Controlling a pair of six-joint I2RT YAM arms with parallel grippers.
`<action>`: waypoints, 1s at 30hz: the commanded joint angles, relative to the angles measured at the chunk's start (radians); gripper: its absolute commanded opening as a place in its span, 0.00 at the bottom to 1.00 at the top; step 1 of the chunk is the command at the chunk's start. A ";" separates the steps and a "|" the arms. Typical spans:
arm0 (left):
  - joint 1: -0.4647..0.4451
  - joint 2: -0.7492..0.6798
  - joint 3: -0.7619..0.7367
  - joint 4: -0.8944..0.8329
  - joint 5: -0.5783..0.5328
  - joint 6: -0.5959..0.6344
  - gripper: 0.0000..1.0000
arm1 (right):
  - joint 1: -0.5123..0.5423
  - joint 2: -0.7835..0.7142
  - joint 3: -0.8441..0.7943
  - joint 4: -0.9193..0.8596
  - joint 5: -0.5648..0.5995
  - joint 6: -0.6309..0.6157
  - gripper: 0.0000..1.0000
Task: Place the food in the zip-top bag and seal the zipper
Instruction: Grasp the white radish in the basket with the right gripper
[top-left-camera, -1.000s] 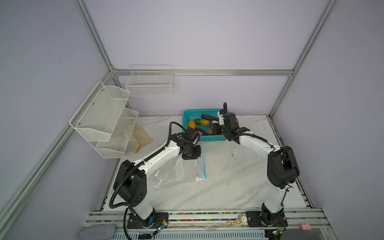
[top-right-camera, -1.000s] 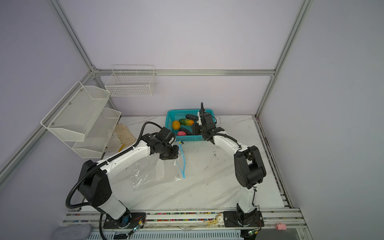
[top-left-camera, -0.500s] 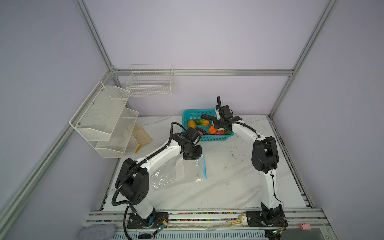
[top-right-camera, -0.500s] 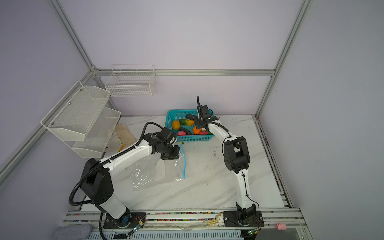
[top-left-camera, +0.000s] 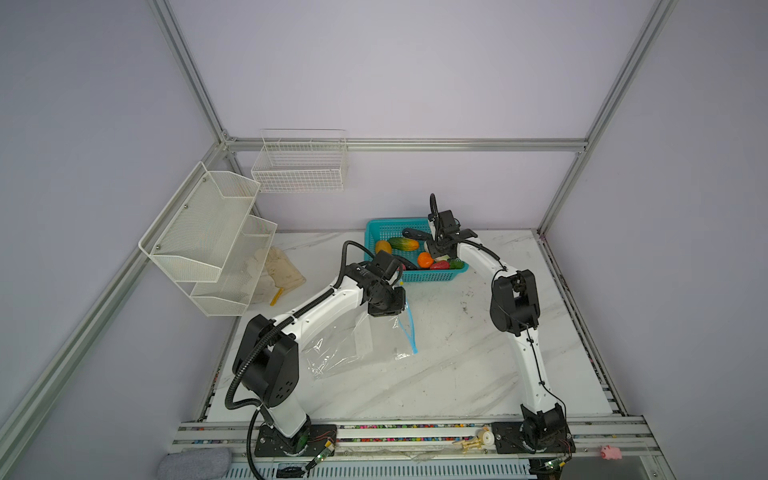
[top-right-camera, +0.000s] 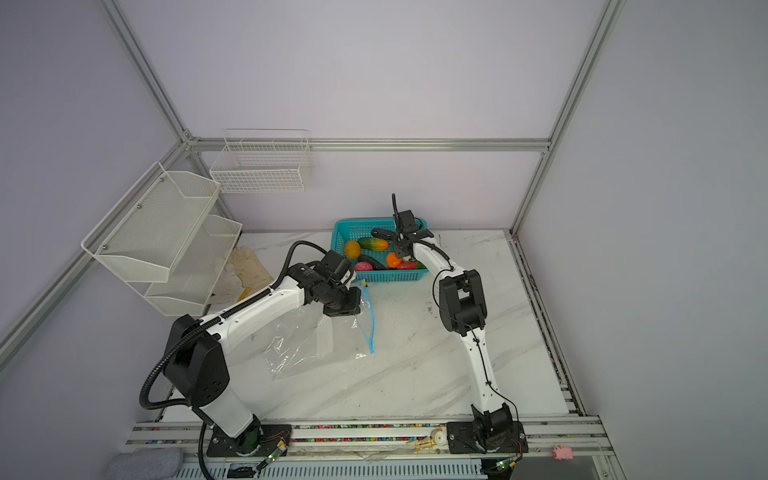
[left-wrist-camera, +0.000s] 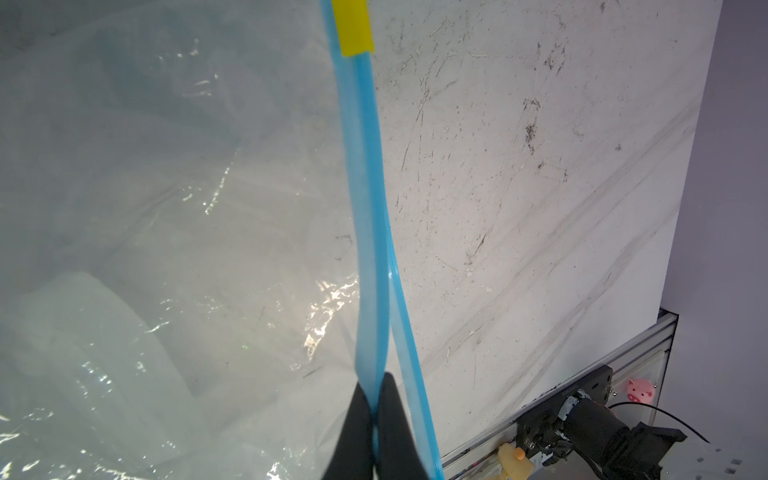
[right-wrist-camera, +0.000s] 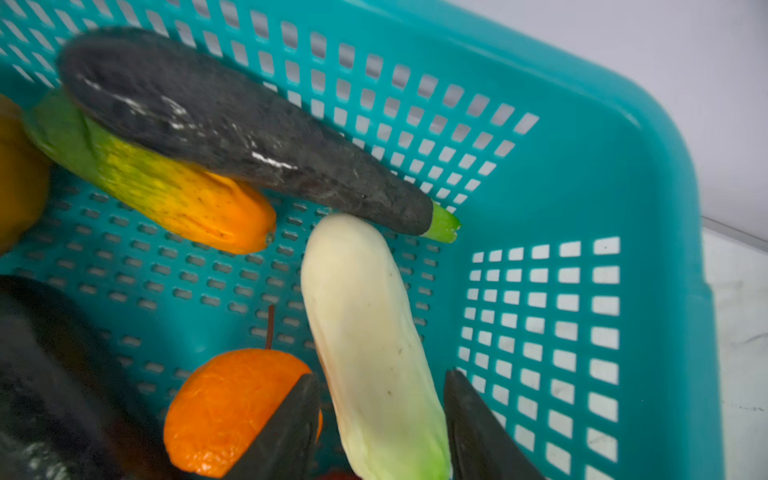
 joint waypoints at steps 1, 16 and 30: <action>0.003 -0.007 0.077 0.001 0.011 0.012 0.00 | -0.021 0.012 0.029 -0.039 -0.002 -0.023 0.51; 0.004 -0.018 0.064 0.012 0.008 0.001 0.00 | -0.043 0.088 0.047 -0.051 -0.089 -0.001 0.51; 0.004 -0.015 0.063 0.014 0.017 0.002 0.00 | -0.047 0.165 0.134 -0.080 -0.108 0.005 0.64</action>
